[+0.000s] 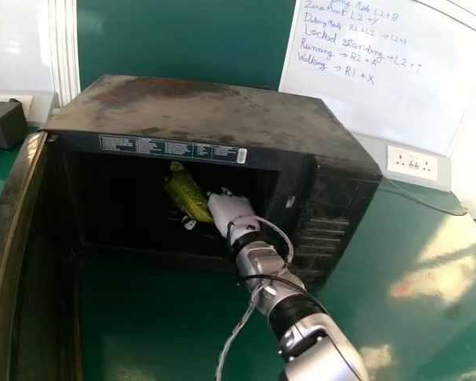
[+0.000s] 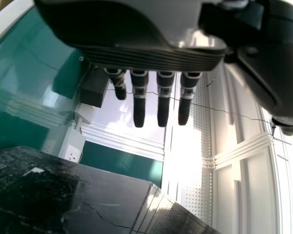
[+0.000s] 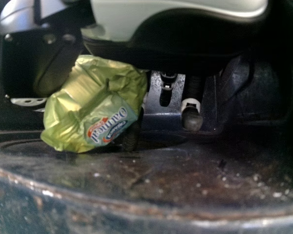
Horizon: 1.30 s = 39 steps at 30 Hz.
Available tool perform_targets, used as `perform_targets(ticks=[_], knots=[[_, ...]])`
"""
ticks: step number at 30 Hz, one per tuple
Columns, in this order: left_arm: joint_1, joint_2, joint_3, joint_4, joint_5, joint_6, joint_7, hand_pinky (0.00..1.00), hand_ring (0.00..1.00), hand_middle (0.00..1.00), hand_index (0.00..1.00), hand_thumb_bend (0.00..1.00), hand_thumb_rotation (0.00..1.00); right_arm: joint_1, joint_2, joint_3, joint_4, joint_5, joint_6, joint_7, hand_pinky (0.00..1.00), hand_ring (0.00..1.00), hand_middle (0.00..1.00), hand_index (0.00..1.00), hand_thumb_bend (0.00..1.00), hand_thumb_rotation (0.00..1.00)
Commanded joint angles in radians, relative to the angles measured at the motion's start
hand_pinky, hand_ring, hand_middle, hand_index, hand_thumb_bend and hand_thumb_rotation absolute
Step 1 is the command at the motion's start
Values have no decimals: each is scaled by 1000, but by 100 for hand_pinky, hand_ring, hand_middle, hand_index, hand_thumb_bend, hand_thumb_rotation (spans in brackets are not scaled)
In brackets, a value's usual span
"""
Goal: Put biscuit inside oven
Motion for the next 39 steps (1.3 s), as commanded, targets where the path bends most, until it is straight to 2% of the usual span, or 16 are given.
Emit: perform_targets(ticks=[1,7,10,14,17,21,24,28,31,32,34,37,39], knots=[[-17,-43,-8,24,14,-31,-14,93,84,89,88,64,100,-27,-3,6,20,10,16,-1,8,14,46,49,51,0],[-23,-23,-10,50,12,-59,-45,98,86,90,89,65,100,-24,5,20,29,10,27,18,10,15,47,49,51,0],[-31,-16,-14,61,0,-73,-64,95,85,89,89,64,100,-16,7,24,33,9,25,18,10,17,47,48,51,0],[-59,-19,22,109,58,-138,-76,96,87,91,90,64,100,-9,7,25,35,15,23,25,20,27,48,49,51,0],[-83,-16,44,147,105,-181,-70,96,87,91,90,64,100,-5,7,25,37,19,23,27,26,31,48,49,51,0],[-46,11,38,136,135,-165,-66,97,88,91,90,64,100,0,7,22,37,25,20,26,32,43,49,48,51,0],[-10,6,32,98,162,-138,-42,98,89,91,90,64,100,3,7,28,40,22,25,40,34,49,51,47,51,0],[2,7,42,88,204,-134,-25,100,90,93,92,65,100,10,6,32,43,20,26,50,39,58,52,48,51,0],[12,6,73,93,266,-133,-7,98,90,93,91,65,100,17,4,35,43,20,23,41,48,67,68,49,49,5],[19,8,81,92,284,-128,-3,98,90,93,91,66,100,18,4,36,43,21,23,40,53,71,73,61,45,9],[36,21,81,87,294,-112,-3,98,90,93,91,66,100,18,4,36,43,23,23,44,64,81,82,75,42,16],[59,40,68,75,285,-96,-11,99,90,93,92,66,100,18,4,36,43,24,22,43,78,89,88,85,41,16],[73,51,64,67,286,-85,-15,98,90,93,92,66,100,18,6,37,43,23,24,45,83,92,90,88,41,18]])
